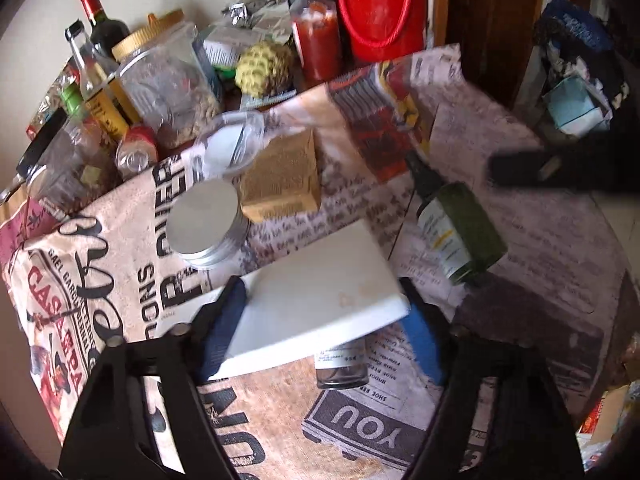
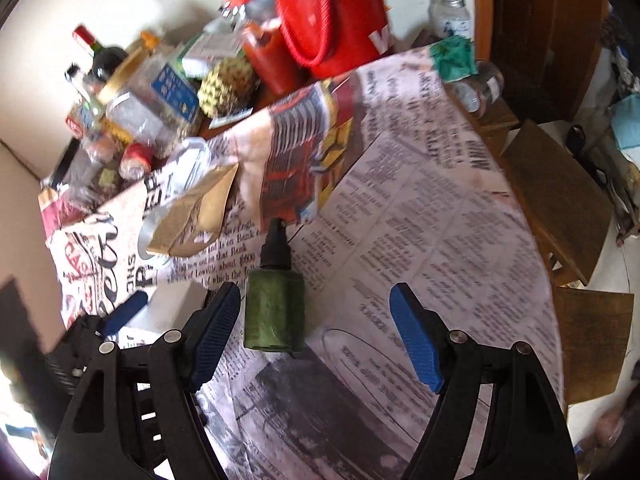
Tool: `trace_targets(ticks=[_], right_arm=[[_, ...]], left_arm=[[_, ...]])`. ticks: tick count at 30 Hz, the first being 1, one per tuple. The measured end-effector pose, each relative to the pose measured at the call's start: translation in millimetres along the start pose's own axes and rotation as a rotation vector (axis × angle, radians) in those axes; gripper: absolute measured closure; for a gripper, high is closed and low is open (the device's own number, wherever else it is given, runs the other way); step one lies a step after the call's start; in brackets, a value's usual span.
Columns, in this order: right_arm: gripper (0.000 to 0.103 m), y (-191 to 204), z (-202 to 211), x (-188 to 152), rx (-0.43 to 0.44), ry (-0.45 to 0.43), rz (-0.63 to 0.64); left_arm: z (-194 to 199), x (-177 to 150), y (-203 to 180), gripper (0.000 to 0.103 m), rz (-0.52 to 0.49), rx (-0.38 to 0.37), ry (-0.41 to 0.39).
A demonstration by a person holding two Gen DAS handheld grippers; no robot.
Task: Collect trash
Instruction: 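Grasp the white card with the left tool while the right tool grasps the green spray bottle, then carry the white card and green spray bottle down over the white bin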
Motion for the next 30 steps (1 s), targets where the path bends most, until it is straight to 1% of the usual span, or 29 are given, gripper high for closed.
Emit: trace_targets(ticks=[1, 2, 4, 8, 9, 10, 12, 14, 15, 16, 21, 23, 25, 30], right_arm=[[0.029, 4, -7, 0, 0.005, 0.018, 0.012], [0.029, 6, -12, -1, 0.007, 0.032, 0.019], [0.029, 10, -23, -3, 0.013, 0.058, 0.031], [0.040, 14, -37, -6, 0.025, 0.096, 0.044], [0.041, 15, -40, -7, 0.020, 0.102, 0.046], [0.042, 16, -40, -6, 0.006, 0.083, 0.055], [0.047, 18, -42, -6, 0.001, 0.083, 0.068], [0.057, 19, -45, -6, -0.017, 0.084, 0.085], [0.060, 21, -46, -6, -0.023, 0.091, 0.097], [0.064, 22, -47, -5, -0.044, 0.087, 0.114], [0.064, 24, -46, -7, -0.062, 0.077, 0.117], [0.064, 24, -39, -7, -0.038, 0.069, 0.100], [0.064, 23, -27, -9, -0.005, 0.053, 0.080], [0.065, 26, 9, -8, 0.016, -0.009, 0.095]], left_arm=[[4, 3, 1, 0.045, -0.002, -0.005, -0.017], [8, 7, 2, 0.048, -0.003, -0.005, -0.029], [15, 13, 6, 0.057, -0.002, 0.004, -0.050], [28, 24, 21, 0.063, 0.037, 0.003, -0.081], [31, 26, 26, 0.065, 0.052, -0.004, -0.087], [34, 28, 32, 0.067, 0.067, -0.010, -0.092], [40, 32, 42, 0.069, 0.089, -0.007, -0.101], [48, 34, 52, 0.072, 0.111, -0.005, -0.111], [50, 35, 56, 0.073, 0.121, -0.004, -0.114], [54, 36, 62, 0.075, 0.133, -0.001, -0.120], [74, 38, 86, 0.081, 0.189, 0.012, -0.147], [83, 38, 93, 0.083, 0.217, -0.001, -0.157], [92, 37, 99, 0.083, 0.248, -0.020, -0.169], [121, 32, 104, 0.084, 0.314, -0.027, -0.201]])
Point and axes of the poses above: each gripper's, at about its wrist camera, not at the fingertips, and z roughly against the way its jaws point, y to its left, x to its top, the point moved 7 cm from there along -z, roughly the way its jaws point, and after that the axes turned 10 degrees about y, right-handed, at the moved point
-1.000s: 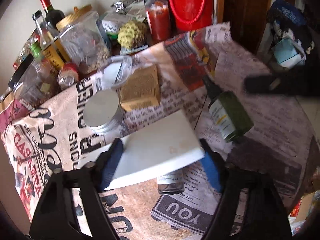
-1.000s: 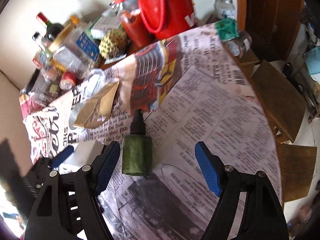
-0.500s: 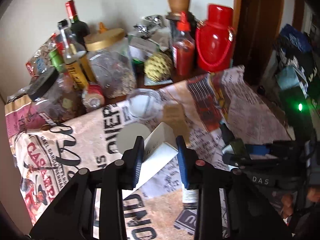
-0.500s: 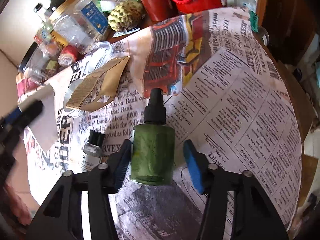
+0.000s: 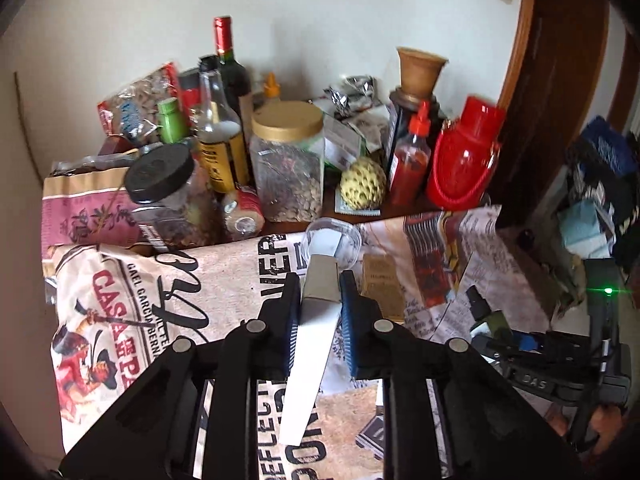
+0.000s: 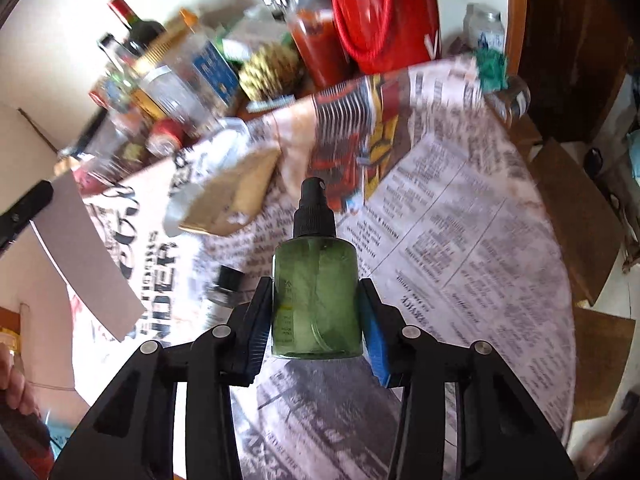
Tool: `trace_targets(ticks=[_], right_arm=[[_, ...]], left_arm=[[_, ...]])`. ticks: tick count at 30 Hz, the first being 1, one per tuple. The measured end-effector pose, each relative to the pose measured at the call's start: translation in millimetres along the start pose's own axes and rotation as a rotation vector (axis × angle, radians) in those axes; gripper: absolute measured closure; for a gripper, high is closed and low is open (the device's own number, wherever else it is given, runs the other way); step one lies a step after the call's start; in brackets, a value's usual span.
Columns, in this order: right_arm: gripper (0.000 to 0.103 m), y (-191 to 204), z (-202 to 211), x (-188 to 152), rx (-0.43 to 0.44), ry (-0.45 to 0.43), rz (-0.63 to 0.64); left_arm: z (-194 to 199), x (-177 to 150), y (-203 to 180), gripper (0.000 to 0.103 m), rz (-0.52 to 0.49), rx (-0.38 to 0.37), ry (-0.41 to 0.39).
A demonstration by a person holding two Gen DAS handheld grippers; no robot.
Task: Collect trash
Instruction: 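Carry the white card and green spray bottle down over the white bin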
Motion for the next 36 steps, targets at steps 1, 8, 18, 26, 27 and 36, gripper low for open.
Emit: trace_targets(ticks=[1, 8, 18, 26, 27, 36], right_arm=[[0.065, 1, 12, 0, 0.004, -0.019, 0.012], [0.065, 5, 75, -5, 0.033, -0.131, 0.112], [0.065, -2, 140, -39, 0.088, -0.235, 0.241], [0.065, 5, 178, -79, 0.110, -0.293, 0.265], [0.065, 7, 182, -83, 0.111, -0.300, 0.268], [0.065, 37, 201, -147, 0.097, -0.353, 0.253]], left_arm=[[6, 0, -1, 0.085, 0.011, 0.000, -0.009], [68, -8, -11, 0.085, 0.097, 0.018, -0.110], [146, -48, -42, 0.085, 0.196, 0.046, -0.216], [193, -82, -57, 0.085, 0.203, 0.026, -0.246], [198, -86, -57, 0.085, 0.199, 0.024, -0.250], [240, -142, -51, 0.085, 0.158, -0.045, -0.260]])
Point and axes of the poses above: each gripper's, at about its wrist camera, not at the fingertips, and z roughly against the way its jaws point, y to its left, x to its top, the point moved 7 cm from there along -z, roughly the way its jaws point, and after that the axes turned 10 degrees about y, right-handed, at the moved point
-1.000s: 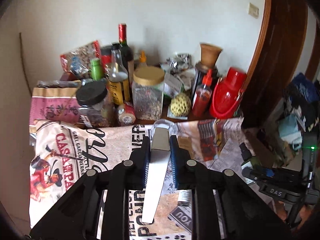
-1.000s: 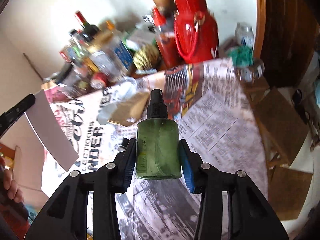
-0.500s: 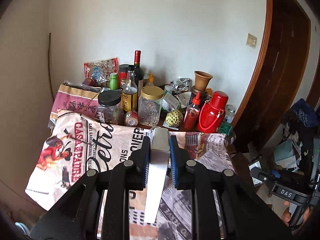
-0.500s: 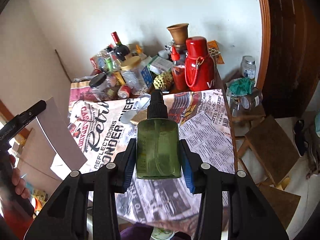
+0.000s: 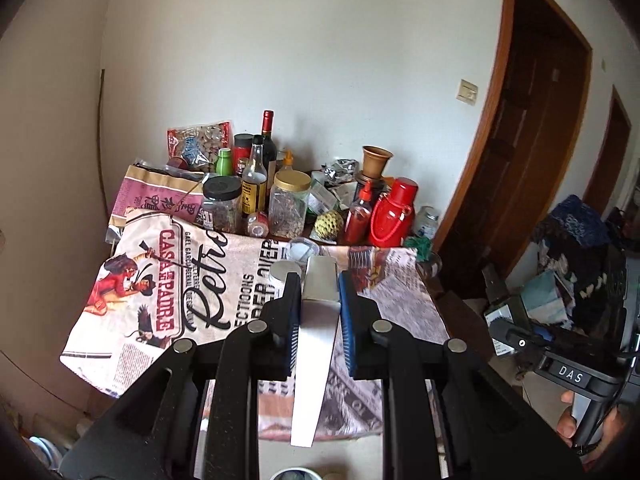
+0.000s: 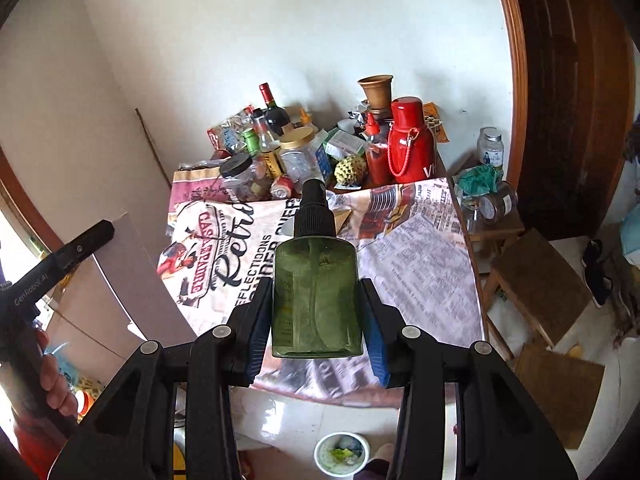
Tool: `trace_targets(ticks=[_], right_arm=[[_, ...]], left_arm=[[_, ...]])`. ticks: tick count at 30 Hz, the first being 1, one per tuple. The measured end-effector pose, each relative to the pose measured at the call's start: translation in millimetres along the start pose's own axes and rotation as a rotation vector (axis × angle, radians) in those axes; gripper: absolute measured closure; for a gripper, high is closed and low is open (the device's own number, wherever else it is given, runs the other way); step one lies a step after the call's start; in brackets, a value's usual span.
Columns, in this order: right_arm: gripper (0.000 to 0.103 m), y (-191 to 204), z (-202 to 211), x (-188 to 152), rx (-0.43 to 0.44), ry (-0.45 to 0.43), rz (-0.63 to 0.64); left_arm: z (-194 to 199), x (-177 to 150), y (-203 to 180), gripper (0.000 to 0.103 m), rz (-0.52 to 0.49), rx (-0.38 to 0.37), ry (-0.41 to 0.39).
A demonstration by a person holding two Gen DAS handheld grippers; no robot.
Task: Collect trash
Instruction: 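Carry the white card and green spray bottle down over the white bin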
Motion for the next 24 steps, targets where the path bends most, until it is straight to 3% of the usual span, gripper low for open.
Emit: trace_targets(ticks=[16, 24], right_arm=[[0.065, 94, 32, -141, -0.061, 0.024, -0.116], [0.065, 112, 32, -200, -0.091, 0.086, -0.170]], left_arm=[[92, -121, 70, 0.086, -0.075, -0.099, 0.084], [101, -174, 83, 0.086, -0.111, -0.139, 0.174]])
Point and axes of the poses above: each gripper's, at about its wrist camera, not at the fingertips, and z roughly against the way its jaws point, y to its left, x to its top, the point moved 7 cm from there along -z, roughly the way its jaws point, and after that the axes turned 10 degrees about y, right-handed, at the moved point
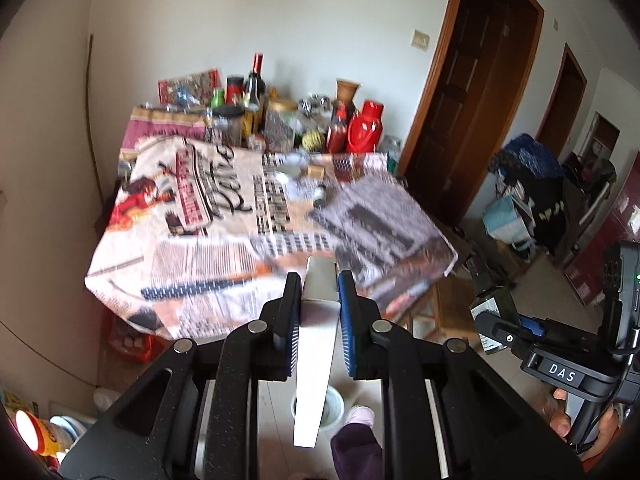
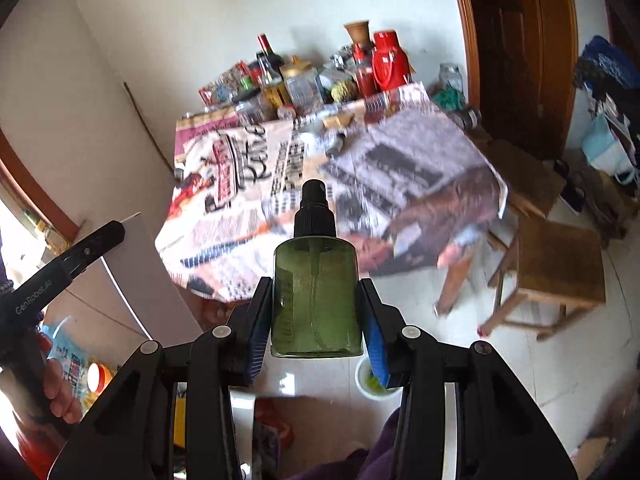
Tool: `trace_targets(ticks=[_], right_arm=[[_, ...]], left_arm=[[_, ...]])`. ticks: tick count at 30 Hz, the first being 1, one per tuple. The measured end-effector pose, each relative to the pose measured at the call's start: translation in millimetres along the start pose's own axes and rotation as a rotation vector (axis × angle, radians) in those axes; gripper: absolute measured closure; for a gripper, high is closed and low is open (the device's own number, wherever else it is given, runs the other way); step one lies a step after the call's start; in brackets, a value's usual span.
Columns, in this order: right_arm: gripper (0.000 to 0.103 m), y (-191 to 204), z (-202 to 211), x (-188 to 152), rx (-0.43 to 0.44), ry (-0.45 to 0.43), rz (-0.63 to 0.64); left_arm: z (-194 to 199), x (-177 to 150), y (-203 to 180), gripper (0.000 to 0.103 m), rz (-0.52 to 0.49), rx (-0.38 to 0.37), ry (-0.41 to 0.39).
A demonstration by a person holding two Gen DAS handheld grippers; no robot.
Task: Collect trash
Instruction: 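Carry the white card and green spray bottle down over the white bin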
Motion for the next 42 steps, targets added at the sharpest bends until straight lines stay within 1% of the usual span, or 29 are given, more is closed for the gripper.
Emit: trace_targets(ticks=[6, 9, 12, 17, 18, 20, 21, 28, 33, 37, 42], right_arm=[[0.065, -8, -11, -26, -0.032, 0.069, -0.012], [0.065, -16, -24, -37, -0.045, 0.114, -0.015], [0.065, -26, -44, -47, -0.051, 0.157, -0.021], [0.065, -44, -85, -62, -0.049, 0.222, -0.025], [0.065, -48, -93, -69, -0.053, 0.281, -0.049], [0.065, -58, -114, -77, -0.046, 0.312, -0.047], [0.065, -61, -123, -75, -0.031, 0.258, -0.021], [0.065, -100, -198, -92, -0.009, 0.325, 0.024], [0.064, -131, -252, -106, 0.001, 0.363, 0.041], [0.064, -155, -304, -126, 0.012, 0.405, 0.058], [0.064, -172, -362, -150, 0.029, 0.461, 0.066]], left_arm=[[-25, -33, -2, 0.086, 0.030, -0.043, 0.093], [-42, -48, -4, 0.086, 0.037, -0.053, 0.135], [-68, -64, -7, 0.086, 0.051, -0.067, 0.190], [-126, -93, -14, 0.086, 0.076, -0.080, 0.286], [-139, -99, -16, 0.086, 0.078, -0.076, 0.302], [-163, -111, -17, 0.086, 0.088, -0.067, 0.330], [-177, -118, -17, 0.086, 0.098, -0.061, 0.346], [-259, -158, -7, 0.086, 0.169, -0.029, 0.404], [-323, -194, 3, 0.086, 0.217, -0.005, 0.442], [-378, -226, 12, 0.086, 0.264, -0.007, 0.477], [-440, -259, 26, 0.086, 0.298, 0.002, 0.503]])
Point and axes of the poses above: each gripper's, at about its wrist camera, not at the fingertips, and z roughly against the way its jaws point, y to its left, x to its top, the point moved 7 cm from there along -z, roughly the way its jaws point, and after that the axes turned 10 degrees about y, right-handed, at the moved point
